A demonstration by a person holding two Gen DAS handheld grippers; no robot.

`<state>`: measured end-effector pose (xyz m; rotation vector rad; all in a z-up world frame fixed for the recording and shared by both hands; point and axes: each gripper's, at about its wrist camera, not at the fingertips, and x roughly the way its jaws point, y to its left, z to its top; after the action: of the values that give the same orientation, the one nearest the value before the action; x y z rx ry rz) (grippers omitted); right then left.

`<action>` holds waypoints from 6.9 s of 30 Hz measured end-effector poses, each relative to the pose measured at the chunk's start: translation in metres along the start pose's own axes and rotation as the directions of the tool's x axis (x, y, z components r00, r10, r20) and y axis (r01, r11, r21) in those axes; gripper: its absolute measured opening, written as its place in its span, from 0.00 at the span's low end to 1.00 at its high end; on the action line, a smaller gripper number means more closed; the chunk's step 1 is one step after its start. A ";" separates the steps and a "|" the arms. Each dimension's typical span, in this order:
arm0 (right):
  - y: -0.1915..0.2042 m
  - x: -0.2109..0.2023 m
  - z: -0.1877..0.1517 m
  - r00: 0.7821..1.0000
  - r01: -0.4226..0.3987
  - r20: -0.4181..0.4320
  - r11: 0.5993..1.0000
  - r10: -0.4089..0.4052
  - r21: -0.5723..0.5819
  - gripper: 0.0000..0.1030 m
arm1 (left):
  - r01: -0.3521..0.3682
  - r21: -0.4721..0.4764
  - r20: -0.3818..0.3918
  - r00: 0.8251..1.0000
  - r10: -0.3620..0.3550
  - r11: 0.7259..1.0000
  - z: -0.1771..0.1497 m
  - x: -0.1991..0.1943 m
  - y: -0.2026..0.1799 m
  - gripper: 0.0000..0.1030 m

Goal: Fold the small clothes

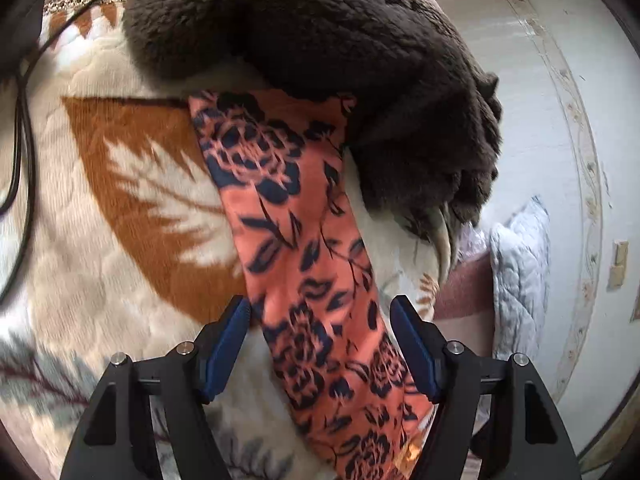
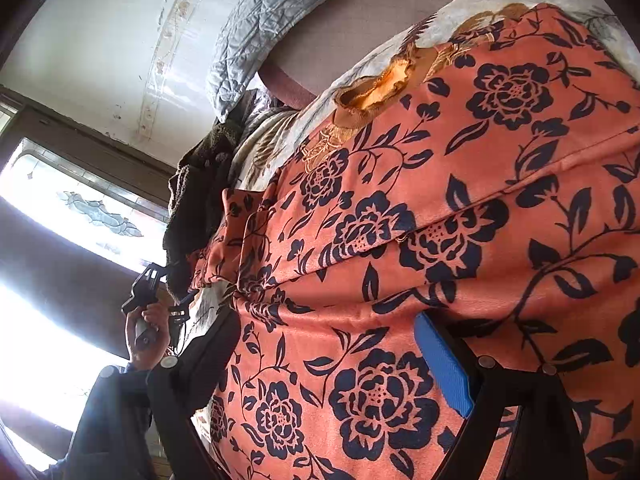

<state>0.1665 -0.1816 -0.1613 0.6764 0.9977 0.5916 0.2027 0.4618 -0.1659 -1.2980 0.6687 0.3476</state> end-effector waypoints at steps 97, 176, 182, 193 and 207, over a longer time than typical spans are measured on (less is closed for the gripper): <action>-0.069 -0.073 0.101 0.783 0.606 0.158 0.795 -0.602 0.022 0.59 | -0.183 0.881 0.052 0.954 0.294 0.436 -0.339 0.058 -0.117 0.66; -0.027 -0.154 -0.037 0.974 0.224 -0.011 0.959 -0.225 0.174 0.76 | 0.000 0.714 -0.090 0.992 0.091 0.701 -0.276 -0.021 -0.077 0.68; -0.107 -0.250 -0.086 0.967 0.229 0.030 0.912 -0.254 0.340 0.77 | 0.019 0.731 -0.191 0.965 0.178 0.682 -0.300 -0.081 -0.032 0.69; -0.136 -0.231 -0.107 0.966 0.258 -0.126 0.906 -0.228 0.336 0.66 | -0.062 0.697 -0.224 0.928 0.298 0.714 -0.315 -0.150 0.066 0.72; -0.146 -0.223 -0.128 0.946 0.276 -0.252 0.916 -0.205 0.290 0.40 | -0.078 0.748 -0.206 0.916 0.343 0.659 -0.335 -0.137 0.064 0.68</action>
<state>-0.0220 -0.4072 -0.1954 0.7706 1.3798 0.2872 -0.0266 0.1739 -0.1684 -0.4880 1.1211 0.0182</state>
